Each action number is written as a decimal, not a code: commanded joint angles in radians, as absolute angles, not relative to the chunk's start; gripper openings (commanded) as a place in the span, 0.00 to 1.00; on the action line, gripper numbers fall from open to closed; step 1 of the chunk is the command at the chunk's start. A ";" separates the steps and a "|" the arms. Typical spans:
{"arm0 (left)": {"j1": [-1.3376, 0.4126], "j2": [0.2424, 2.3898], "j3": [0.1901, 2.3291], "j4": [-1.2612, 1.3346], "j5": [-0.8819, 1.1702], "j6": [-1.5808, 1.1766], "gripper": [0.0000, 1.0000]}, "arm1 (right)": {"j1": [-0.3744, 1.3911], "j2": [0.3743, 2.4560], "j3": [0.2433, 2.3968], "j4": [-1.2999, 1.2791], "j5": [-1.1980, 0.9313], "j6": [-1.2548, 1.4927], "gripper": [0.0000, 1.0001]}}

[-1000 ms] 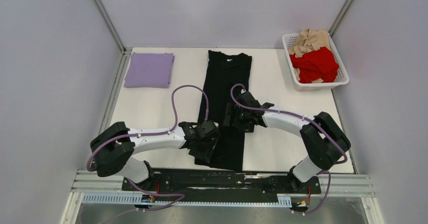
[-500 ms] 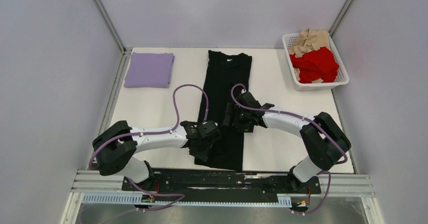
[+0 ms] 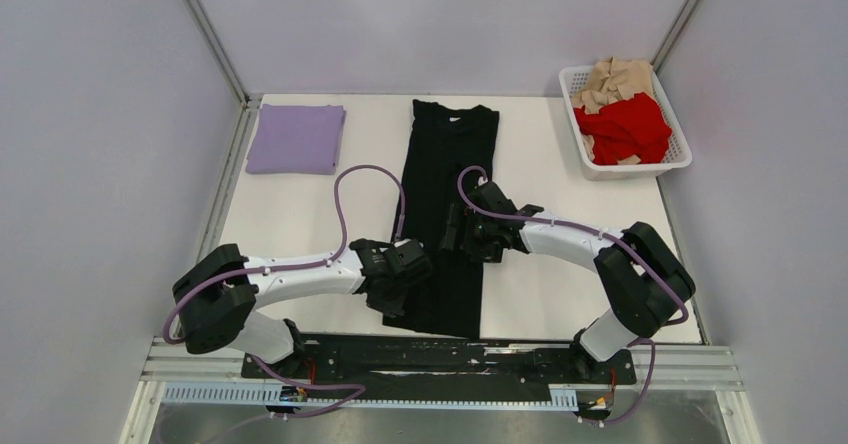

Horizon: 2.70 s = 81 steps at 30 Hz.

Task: Fold and stack the t-shirts
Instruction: Rotate the tshirt 90 degrees, then grab the bottom of the folded rectangular tshirt with both arms, then fold the folded rectangular tshirt in 1/3 of the way

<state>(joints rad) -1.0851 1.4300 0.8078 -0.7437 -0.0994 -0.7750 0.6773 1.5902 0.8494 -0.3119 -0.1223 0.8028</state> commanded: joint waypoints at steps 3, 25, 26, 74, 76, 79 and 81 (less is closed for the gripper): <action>-1.091 1.406 0.814 -0.819 -0.129 -0.796 0.00 | 0.677 1.667 0.793 -0.338 -0.083 0.798 0.95; -1.091 1.185 0.610 -0.708 -0.067 -0.995 0.00 | 0.740 1.435 0.776 -0.332 -0.103 0.639 0.96; -1.091 1.174 0.602 -0.718 -0.076 -1.005 0.00 | 0.758 1.370 0.763 -0.334 -0.097 0.629 0.96; -0.890 1.141 0.804 -0.427 -0.314 -0.781 0.00 | 0.703 1.108 0.731 -0.453 -0.150 0.747 0.00; -0.830 1.228 0.860 -0.412 -0.265 -0.707 0.00 | 0.654 1.136 0.765 -0.443 -0.131 0.716 0.00; -0.778 1.318 0.967 -0.414 -0.276 -0.664 0.00 | 0.583 1.193 0.817 -0.417 -0.134 0.676 0.00; -0.752 1.377 1.018 -0.411 -0.281 -0.636 0.00 | 0.544 1.234 0.843 -0.388 -0.151 0.661 0.00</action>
